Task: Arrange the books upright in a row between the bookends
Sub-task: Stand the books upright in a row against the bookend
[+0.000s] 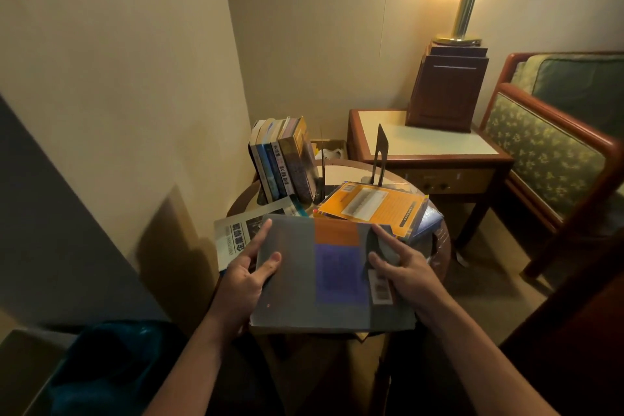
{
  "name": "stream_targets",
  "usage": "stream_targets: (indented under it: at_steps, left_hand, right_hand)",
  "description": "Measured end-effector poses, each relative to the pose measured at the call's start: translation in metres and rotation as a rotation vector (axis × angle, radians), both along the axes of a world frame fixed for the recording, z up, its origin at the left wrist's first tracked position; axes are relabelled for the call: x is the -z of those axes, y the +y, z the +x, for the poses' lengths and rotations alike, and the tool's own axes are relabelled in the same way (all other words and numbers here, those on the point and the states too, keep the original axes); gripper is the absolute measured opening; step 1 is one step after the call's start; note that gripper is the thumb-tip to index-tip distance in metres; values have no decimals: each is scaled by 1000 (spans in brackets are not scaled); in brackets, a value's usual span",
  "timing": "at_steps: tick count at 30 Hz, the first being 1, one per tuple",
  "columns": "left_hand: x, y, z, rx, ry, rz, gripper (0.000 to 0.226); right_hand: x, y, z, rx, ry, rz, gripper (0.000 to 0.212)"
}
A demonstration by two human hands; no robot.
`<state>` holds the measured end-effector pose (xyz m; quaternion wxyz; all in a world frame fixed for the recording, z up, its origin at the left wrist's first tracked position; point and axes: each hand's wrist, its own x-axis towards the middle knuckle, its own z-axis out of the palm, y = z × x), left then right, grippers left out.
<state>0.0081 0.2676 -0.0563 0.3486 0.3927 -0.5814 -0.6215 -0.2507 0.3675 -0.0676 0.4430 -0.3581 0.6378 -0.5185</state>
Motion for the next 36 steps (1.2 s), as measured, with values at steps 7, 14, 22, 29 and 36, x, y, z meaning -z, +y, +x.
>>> stream_targets:
  at_steps: [7,14,22,29,36]
  left_hand:
    - [6,-15,-14,-18,-28,-40,96]
    - [17,-27,-35,-69,231,175,103]
    - [8,-43,-44,-24,197,263,71]
    - [-5,-46,-49,93,5,71,76]
    - [-25,-30,-72,187,-94,-261,62]
  right_hand:
    - [-52,-26,-18,-81,100,-168,58]
    - [-88,-52,-28,-203,640,-306,68]
    - [-109,-69,-36,-195,873,-383,69]
    - [-114,-83,-26,-216,979,-473,58]
    - [-102,-90,-20,-341,1178,-447,51]
